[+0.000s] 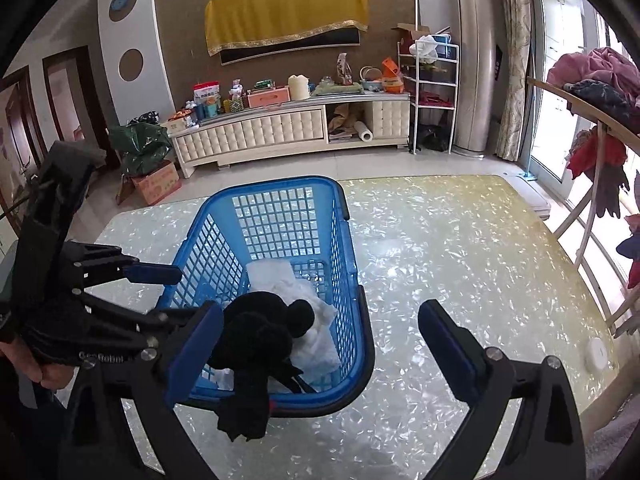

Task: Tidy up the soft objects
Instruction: 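Open the right gripper to drop the plush toy into the basket, then withdraw both tools from the basket back over the table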

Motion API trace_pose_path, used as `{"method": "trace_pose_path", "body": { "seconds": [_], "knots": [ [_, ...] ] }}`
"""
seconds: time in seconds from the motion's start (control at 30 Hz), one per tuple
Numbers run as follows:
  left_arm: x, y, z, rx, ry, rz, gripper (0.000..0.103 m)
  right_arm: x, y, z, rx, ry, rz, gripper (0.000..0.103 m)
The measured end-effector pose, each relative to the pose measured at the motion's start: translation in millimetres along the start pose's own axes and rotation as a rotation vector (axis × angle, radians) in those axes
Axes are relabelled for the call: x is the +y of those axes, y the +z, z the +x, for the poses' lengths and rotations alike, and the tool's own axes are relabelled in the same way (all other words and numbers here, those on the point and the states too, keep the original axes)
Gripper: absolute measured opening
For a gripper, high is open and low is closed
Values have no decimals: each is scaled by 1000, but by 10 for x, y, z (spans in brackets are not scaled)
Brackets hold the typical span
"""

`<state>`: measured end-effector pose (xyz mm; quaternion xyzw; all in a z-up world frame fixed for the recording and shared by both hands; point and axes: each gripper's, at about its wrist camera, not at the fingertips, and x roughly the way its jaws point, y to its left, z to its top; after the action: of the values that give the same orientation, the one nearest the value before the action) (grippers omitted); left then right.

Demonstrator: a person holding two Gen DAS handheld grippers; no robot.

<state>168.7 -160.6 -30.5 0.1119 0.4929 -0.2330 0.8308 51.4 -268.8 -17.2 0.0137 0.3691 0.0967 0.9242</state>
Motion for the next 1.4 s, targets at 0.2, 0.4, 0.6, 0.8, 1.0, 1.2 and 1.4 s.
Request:
{"method": "trace_pose_path", "body": {
  "seconds": [0.2, 0.4, 0.6, 0.8, 1.0, 1.2, 1.4],
  "knots": [
    [-6, 12, -40, 1, 18, -5, 84, -24, 2, -6, 1, -11, 8, 98],
    [152, -63, -169, -23, 16, -58, 98, -89, 6, -25, -4, -8, 33, 98],
    [295, -190, -337, -40, 21, -95, 103, -101, 20, -25, -2, -7, 37, 98],
    [470, -354, -548, -72, 52, -123, 103, -57, 45, -43, 2, -1, 29, 99],
    [728, -609, -705, -79, 63, -166, 103, 102, 83, -24, 18, 49, 36, 99],
    [1040, -914, -893, -133, 82, -265, 103, 447, 213, -79, -6, 72, -32, 99],
    [1241, -1127, -972, -111, 83, -257, 103, 790, 334, -65, -3, 108, -110, 99]
  ]
}}
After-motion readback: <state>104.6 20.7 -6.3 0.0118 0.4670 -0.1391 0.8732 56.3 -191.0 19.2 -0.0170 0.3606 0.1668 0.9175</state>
